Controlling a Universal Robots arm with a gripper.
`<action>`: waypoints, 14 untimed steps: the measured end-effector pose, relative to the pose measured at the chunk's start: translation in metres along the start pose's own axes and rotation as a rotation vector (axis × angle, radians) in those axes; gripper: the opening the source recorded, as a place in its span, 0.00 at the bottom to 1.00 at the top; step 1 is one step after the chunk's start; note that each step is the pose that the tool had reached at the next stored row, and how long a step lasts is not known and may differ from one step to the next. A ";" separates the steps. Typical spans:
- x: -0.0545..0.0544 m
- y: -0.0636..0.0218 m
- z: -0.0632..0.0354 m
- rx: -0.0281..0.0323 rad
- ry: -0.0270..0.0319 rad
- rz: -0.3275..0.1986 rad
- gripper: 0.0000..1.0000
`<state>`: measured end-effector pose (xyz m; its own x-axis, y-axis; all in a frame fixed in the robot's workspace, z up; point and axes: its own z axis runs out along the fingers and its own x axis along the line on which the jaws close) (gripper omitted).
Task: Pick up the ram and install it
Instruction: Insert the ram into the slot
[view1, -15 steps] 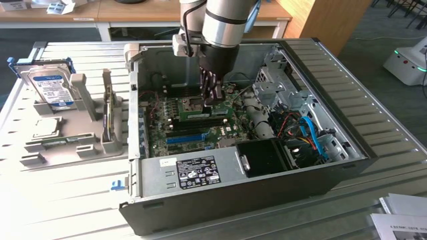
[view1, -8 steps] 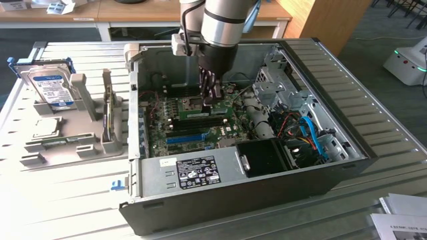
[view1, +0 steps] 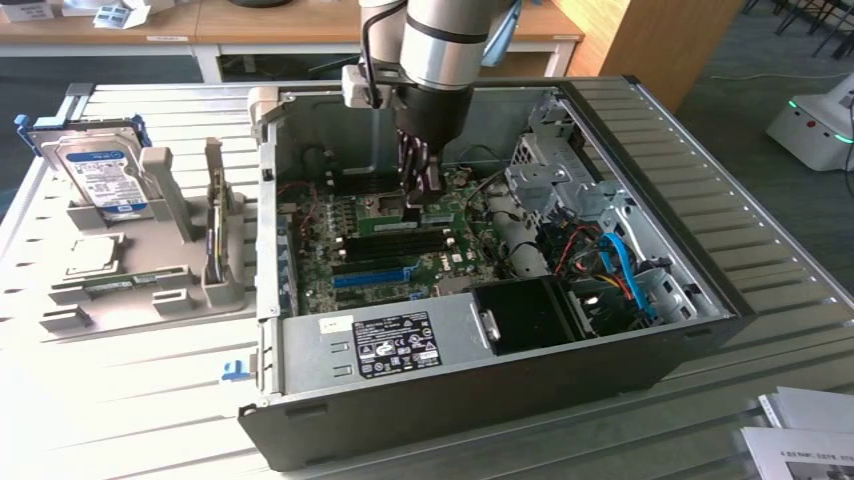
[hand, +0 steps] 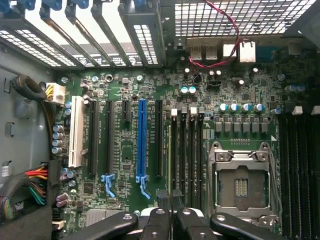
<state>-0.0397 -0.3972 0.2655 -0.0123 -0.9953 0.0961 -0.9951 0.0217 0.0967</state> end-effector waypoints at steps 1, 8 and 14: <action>0.000 0.0000 0.0000 0.0001 -0.0001 0.000 0.12; 0.000 0.0039 0.0007 0.0007 -0.0003 0.000 0.12; 0.000 0.0096 0.0015 0.0029 -0.0001 0.000 0.12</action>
<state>-0.0494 -0.3971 0.2650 -0.0127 -0.9953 0.0960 -0.9954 0.0217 0.0938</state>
